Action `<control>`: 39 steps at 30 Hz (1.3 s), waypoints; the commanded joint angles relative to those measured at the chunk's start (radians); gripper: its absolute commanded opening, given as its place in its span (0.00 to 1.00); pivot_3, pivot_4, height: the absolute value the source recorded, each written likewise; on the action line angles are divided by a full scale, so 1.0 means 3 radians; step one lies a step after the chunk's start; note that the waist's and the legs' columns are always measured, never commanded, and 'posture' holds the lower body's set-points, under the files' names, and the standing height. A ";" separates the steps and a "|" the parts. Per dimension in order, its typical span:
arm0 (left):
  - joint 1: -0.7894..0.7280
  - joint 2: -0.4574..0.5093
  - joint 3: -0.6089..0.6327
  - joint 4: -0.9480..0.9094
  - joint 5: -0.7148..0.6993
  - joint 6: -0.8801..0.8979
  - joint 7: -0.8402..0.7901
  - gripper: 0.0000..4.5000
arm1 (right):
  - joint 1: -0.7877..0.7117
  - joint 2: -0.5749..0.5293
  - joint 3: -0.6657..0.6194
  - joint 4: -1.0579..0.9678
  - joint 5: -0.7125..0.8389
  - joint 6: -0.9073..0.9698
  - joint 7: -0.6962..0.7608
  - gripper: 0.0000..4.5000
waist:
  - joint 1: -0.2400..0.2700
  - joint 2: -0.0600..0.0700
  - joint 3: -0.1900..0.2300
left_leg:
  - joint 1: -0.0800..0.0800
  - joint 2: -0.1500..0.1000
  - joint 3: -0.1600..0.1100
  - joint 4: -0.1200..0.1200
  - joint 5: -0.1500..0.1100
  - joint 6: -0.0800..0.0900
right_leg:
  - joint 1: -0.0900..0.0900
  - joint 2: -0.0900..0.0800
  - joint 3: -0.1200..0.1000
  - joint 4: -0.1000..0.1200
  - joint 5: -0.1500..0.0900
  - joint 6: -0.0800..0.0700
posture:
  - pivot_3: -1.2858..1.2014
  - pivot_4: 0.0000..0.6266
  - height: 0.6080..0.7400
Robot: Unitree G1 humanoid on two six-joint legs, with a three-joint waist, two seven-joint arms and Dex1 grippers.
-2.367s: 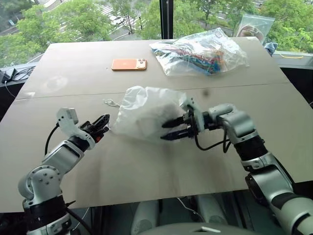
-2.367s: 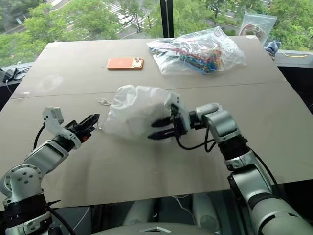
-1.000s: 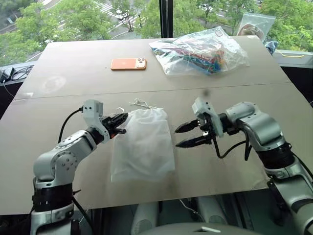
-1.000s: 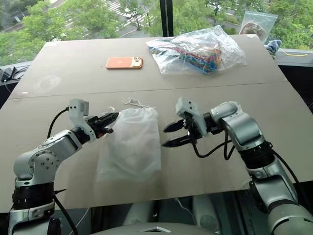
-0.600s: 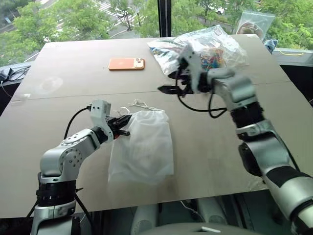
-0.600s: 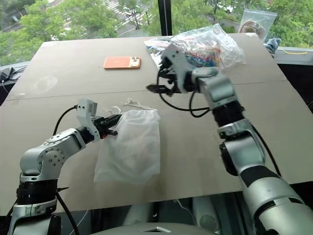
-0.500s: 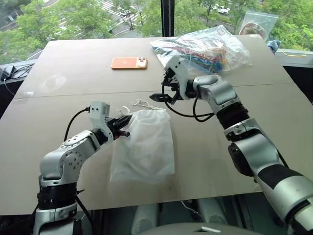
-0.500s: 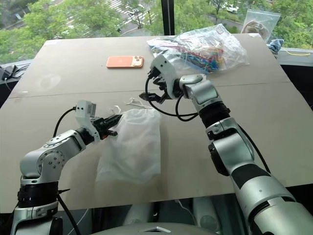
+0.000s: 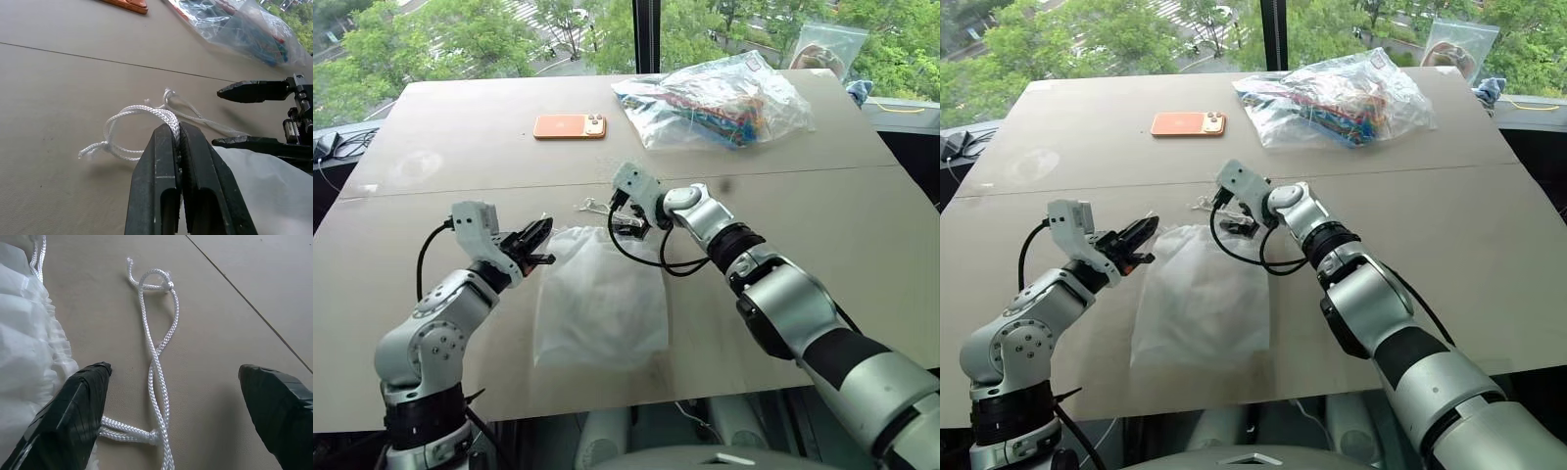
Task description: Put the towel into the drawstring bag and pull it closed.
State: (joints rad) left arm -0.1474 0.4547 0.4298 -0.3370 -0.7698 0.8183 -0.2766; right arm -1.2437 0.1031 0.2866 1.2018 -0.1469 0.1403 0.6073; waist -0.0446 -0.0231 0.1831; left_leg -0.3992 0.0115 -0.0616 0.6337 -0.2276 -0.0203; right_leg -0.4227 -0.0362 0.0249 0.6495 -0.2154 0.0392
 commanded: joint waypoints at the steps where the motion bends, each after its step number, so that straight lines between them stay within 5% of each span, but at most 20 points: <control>1: 0.0049 -0.0008 0.0073 -0.0191 -0.0051 -0.0067 0.0039 0.00 | 0.0049 0.0057 0.0165 0.0144 -0.0229 -0.0099 0.0026 0.83 | -0.0008 0.0000 -0.0001 | 0.0003 0.0000 0.0002 0.0000 0.0000 0.0000 | 0.0000 0.0000 0.0002 0.0004 0.0000 0.0000 | 0.52 0.24 1.00; 8: 0.0110 0.0001 0.0174 -0.0252 -0.0097 -0.0079 0.0103 0.00 | 0.0111 0.0068 0.0082 0.0252 -0.0245 -0.0007 0.0128 0.06 | -0.0002 0.0000 -0.0002 | 0.0028 0.0000 -0.0002 0.0006 0.0000 0.0000 | 0.0015 0.0004 0.0003 0.0028 -0.0001 -0.0002 | 0.52 0.24 1.00; 10: 0.0150 0.0003 0.0203 -0.0268 -0.0109 -0.0075 0.0108 0.00 | 0.0107 0.0002 -0.0030 0.0252 -0.0169 0.0039 0.0116 0.00 | 0.0005 0.0000 -0.0002 | 0.0046 0.0000 -0.0002 0.0006 0.0000 0.0000 | 0.0033 0.0005 0.0003 0.0026 -0.0003 -0.0002 | 0.52 0.24 1.00; 20: 0.0148 -0.0013 0.0186 -0.0251 -0.0114 -0.0082 0.0145 0.00 | 0.0036 -0.0452 -0.0794 -0.0375 0.0492 0.0089 0.0401 0.00 | -0.0006 0.0001 -0.0001 | 0.0030 -0.0001 -0.0006 0.0013 0.0002 -0.0001 | 0.0028 0.0004 0.0000 0.0023 -0.0002 -0.0002 | 0.52 0.24 1.00; 30: 0.0000 0.0019 0.0068 -0.0084 -0.0052 -0.0088 0.0060 0.00 | 0.0771 -0.0815 -0.0571 -0.1769 0.0559 0.0978 0.0708 0.00 | 0.0004 0.0000 -0.0001 | 0.0011 0.0002 -0.0002 0.0006 0.0002 -0.0001 | 0.0008 0.0004 0.0001 0.0017 -0.0004 -0.0004 | 0.52 0.24 1.00; 37: 0.0022 0.0046 0.0057 -0.0066 -0.0039 -0.0081 0.0020 0.00 | 0.0943 -0.0741 -0.0576 -0.2042 0.0666 0.1393 0.0529 0.72 | 0.0000 0.0000 -0.0001 | 0.0009 0.0002 -0.0003 0.0006 0.0002 -0.0001 | 0.0002 0.0006 0.0000 0.0023 -0.0004 -0.0004 | 0.52 0.24 1.00; 39: 0.0034 0.0040 0.0051 -0.0085 -0.0036 -0.0080 0.0023 0.00 | 0.0929 -0.0649 -0.0595 -0.1965 0.0678 0.1305 0.0400 0.79 | -0.0002 0.0000 -0.0001 | 0.0009 0.0003 -0.0003 0.0006 0.0002 -0.0001 | 0.0002 0.0006 0.0000 0.0023 -0.0004 -0.0004 | 0.52 0.24 1.00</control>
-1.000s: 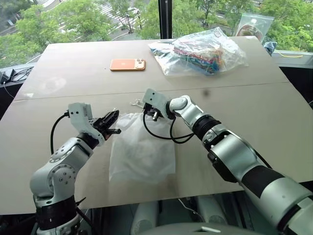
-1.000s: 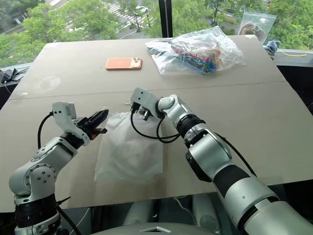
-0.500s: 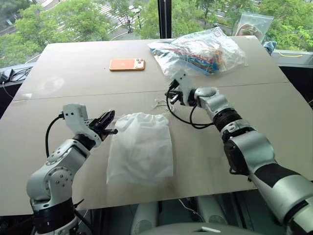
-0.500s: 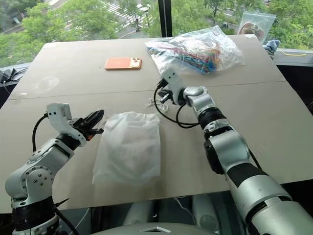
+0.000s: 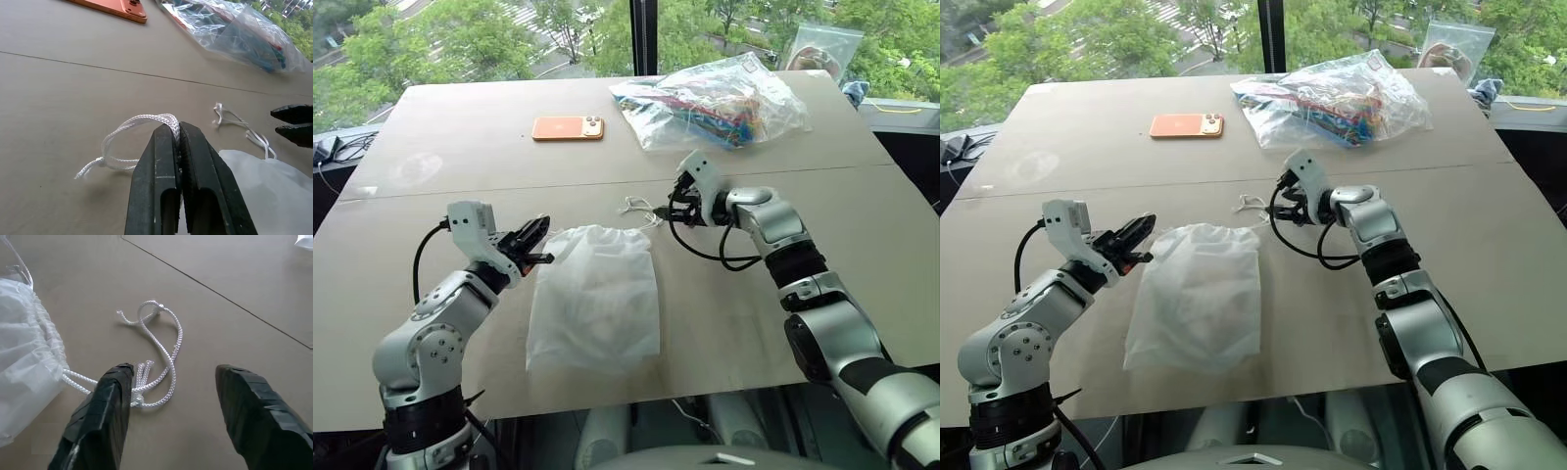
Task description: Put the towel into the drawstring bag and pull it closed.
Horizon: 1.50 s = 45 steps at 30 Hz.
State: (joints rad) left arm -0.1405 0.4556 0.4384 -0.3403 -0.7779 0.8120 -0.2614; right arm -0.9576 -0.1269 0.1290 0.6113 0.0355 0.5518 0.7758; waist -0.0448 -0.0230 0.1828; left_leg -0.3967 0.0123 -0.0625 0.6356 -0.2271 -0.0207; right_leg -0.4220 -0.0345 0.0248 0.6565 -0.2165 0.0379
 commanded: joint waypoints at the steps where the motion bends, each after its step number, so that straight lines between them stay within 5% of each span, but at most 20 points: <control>1: 0.0023 0.0034 0.0024 -0.0086 -0.0011 -0.0056 -0.0028 0.00 | -0.0039 0.0173 -0.0065 0.0057 0.0067 -0.0139 -0.0218 0.79 | 0.0000 0.0000 0.0000 | 0.0000 0.0000 0.0001 0.0000 0.0000 0.0000 | 0.0000 0.0000 0.0001 0.0000 0.0000 0.0000 | 0.52 0.24 1.00; 22: 0.0186 0.0061 0.0081 -0.0238 -0.0069 -0.0038 0.0037 0.00 | -0.0616 0.0936 0.0064 0.2187 -0.0496 -0.1793 -0.1325 0.79 | -0.0094 -0.0003 -0.0002 | 0.0012 0.0001 0.0002 0.0000 0.0000 0.0000 | 0.0001 0.0003 0.0007 0.0009 0.0000 0.0000 | 0.52 0.24 1.00; 30: 0.0252 0.0067 0.0132 -0.0273 -0.0087 -0.0054 0.0049 0.00 | -0.0634 0.0869 0.0001 0.2295 -0.0559 -0.1979 -0.1446 0.02 | -0.0054 -0.0003 -0.0002 | 0.0040 0.0003 0.0000 0.0001 0.0000 0.0000 | 0.0032 0.0006 0.0006 0.0007 -0.0011 -0.0009 | 0.52 0.24 1.00; 39: 0.0213 0.0038 0.0082 -0.0189 -0.0044 -0.0102 0.0008 0.00 | -0.0625 0.0723 -0.0620 0.1761 0.0257 -0.1583 -0.0305 0.02 | -0.0055 -0.0002 -0.0001 | 0.0029 0.0001 0.0000 -0.0001 0.0000 0.0000 | 0.0027 0.0004 0.0004 0.0000 -0.0001 -0.0001 | 0.52 0.24 1.00; 45: 0.0155 0.0058 0.0011 -0.0093 -0.0010 -0.0117 -0.0064 0.00 | 0.0039 0.0452 -0.0372 0.0037 0.0677 -0.0523 0.0538 0.02 | -0.0048 -0.0001 0.0000 | 0.0017 0.0003 -0.0006 -0.0003 0.0000 0.0000 | 0.0020 0.0003 -0.0003 -0.0005 -0.0002 -0.0001 | 0.52 0.24 1.00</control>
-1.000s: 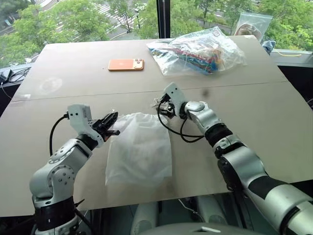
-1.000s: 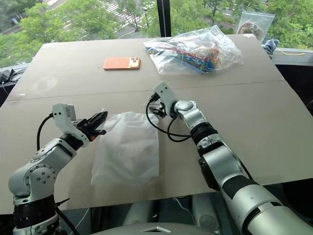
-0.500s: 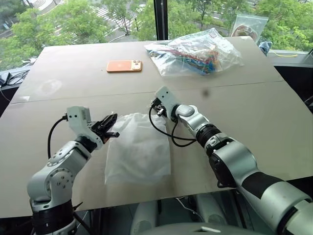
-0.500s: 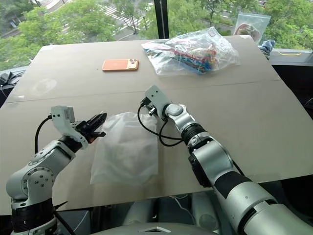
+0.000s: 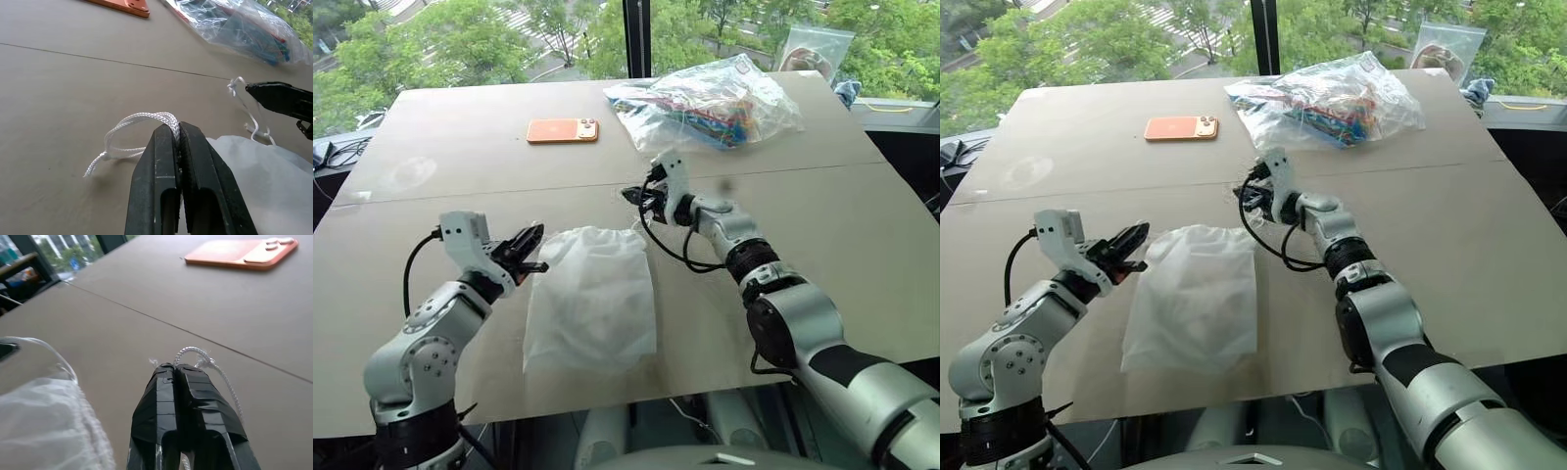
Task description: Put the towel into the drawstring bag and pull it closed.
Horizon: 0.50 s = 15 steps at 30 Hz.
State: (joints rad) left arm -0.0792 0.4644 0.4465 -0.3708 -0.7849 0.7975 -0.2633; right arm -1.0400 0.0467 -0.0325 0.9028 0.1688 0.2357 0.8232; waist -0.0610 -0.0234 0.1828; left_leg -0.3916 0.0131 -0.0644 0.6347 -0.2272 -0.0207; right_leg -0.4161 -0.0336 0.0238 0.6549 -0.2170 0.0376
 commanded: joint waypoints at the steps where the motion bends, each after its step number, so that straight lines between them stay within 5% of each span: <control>1: -0.0065 0.0037 -0.0026 0.0025 0.0017 -0.0071 -0.0068 0.00 | 0.0450 -0.0194 0.0216 -0.1253 0.0297 0.0726 0.0422 0.02 | 0.0018 0.0000 0.0000 | -0.0002 0.0000 -0.0002 -0.0001 0.0000 0.0000 | -0.0001 -0.0001 -0.0003 -0.0003 0.0000 0.0000 | 0.52 0.24 1.00; 10: -0.0140 0.0094 -0.0097 0.0146 0.0058 -0.0055 -0.0165 0.00 | 0.1492 -0.1081 0.0664 -0.3407 0.0878 0.1979 0.0757 0.02 | 0.0063 0.0001 0.0000 | -0.0020 -0.0003 -0.0004 -0.0001 0.0000 0.0000 | -0.0013 -0.0005 -0.0008 -0.0011 0.0000 0.0002 | 0.52 0.24 1.00; 15: -0.0171 0.0093 -0.0164 0.0195 0.0090 -0.0051 -0.0211 0.00 | 0.1624 -0.1135 0.0864 -0.3462 0.0756 0.1913 0.0515 0.02 | 0.0053 0.0000 0.0001 | -0.0017 -0.0001 -0.0002 -0.0001 0.0000 0.0000 | -0.0013 -0.0002 -0.0005 -0.0011 -0.0002 0.0004 | 0.52 0.24 1.00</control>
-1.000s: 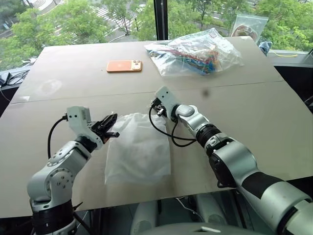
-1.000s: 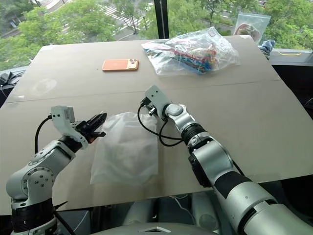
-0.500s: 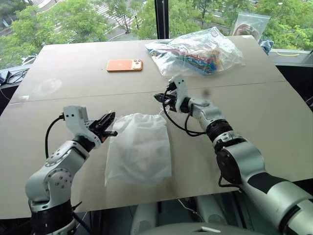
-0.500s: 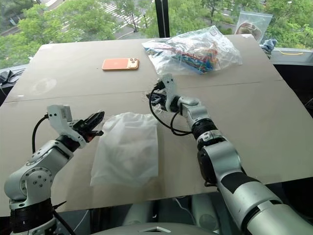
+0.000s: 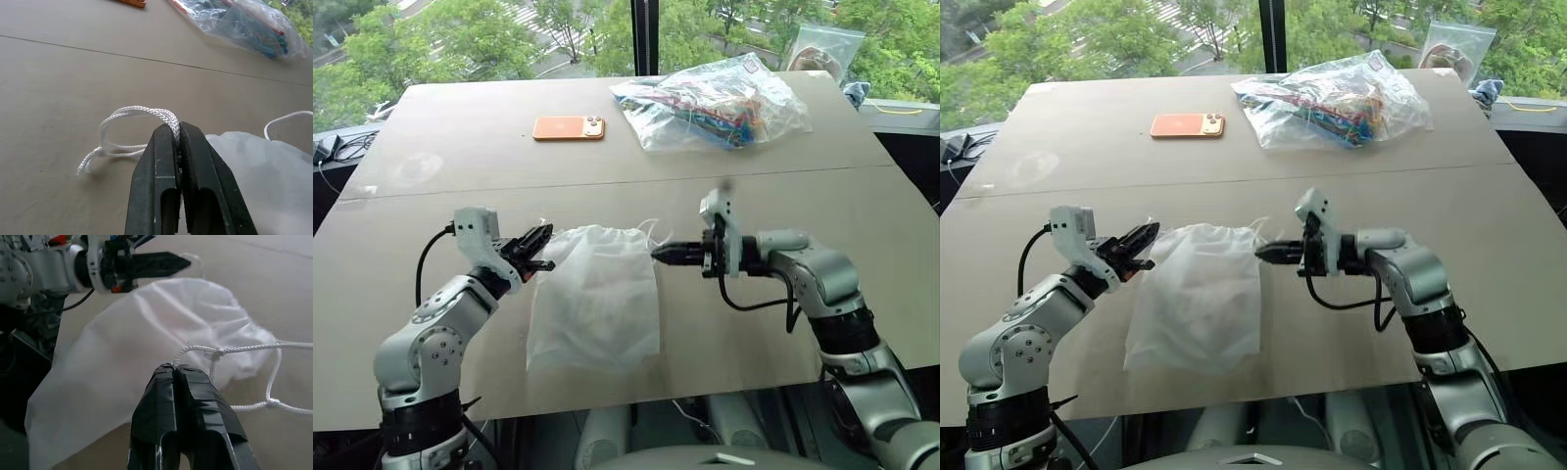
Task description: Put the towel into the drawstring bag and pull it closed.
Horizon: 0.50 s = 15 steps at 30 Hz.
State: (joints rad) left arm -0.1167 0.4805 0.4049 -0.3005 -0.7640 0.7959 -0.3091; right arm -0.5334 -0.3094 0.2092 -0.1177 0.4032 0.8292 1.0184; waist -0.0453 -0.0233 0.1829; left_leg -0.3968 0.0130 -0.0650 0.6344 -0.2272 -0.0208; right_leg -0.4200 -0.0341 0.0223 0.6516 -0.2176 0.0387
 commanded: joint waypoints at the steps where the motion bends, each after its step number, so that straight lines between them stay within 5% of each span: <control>1: -0.0051 0.0043 -0.0035 -0.0033 0.0025 -0.0050 -0.0065 0.00 | -0.0072 0.0072 0.0087 0.0001 -0.0067 -0.0095 -0.0197 0.02 | 0.0005 0.0000 0.0000 | 0.0000 0.0000 0.0001 0.0000 0.0000 0.0000 | -0.0001 0.0000 0.0001 0.0000 -0.0001 0.0001 | 0.52 0.24 1.00; 8: -0.0085 0.0053 -0.0060 -0.0012 0.0068 -0.0059 -0.0097 0.00 | -0.0151 0.0115 0.0142 0.0305 -0.0110 -0.0170 -0.0280 0.02 | 0.0018 -0.0001 0.0000 | -0.0002 -0.0001 0.0001 0.0004 0.0000 0.0000 | 0.0001 0.0000 0.0001 0.0000 -0.0002 0.0005 | 0.52 0.24 1.00; 12: -0.0056 0.0046 -0.0027 -0.0049 0.0064 -0.0053 -0.0084 0.00 | -0.0163 0.0147 0.0030 0.0310 0.0035 0.0043 -0.0336 0.43 | 0.0018 -0.0001 0.0000 | -0.0002 -0.0001 0.0001 0.0003 0.0000 0.0000 | 0.0000 -0.0001 0.0001 -0.0001 0.0002 -0.0001 | 0.52 0.24 1.00; 15: -0.0017 0.0034 -0.0016 -0.0080 0.0063 -0.0057 -0.0079 0.00 | -0.0173 0.0180 -0.0043 0.0282 0.0154 0.0170 -0.0357 0.49 | 0.0015 -0.0001 0.0000 | -0.0002 -0.0001 0.0000 0.0003 0.0000 0.0000 | 0.0000 -0.0001 0.0001 -0.0001 0.0002 -0.0001 | 0.52 0.24 1.00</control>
State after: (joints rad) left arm -0.1250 0.4825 0.3828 -0.2923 -0.7421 0.7958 -0.3266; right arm -0.5656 -0.2639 0.2221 -0.0015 0.4126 0.8650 0.9120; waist -0.0408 -0.0237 0.1828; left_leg -0.3975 0.0127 -0.0649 0.6354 -0.2272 -0.0208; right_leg -0.4199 -0.0342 0.0225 0.6514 -0.2171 0.0383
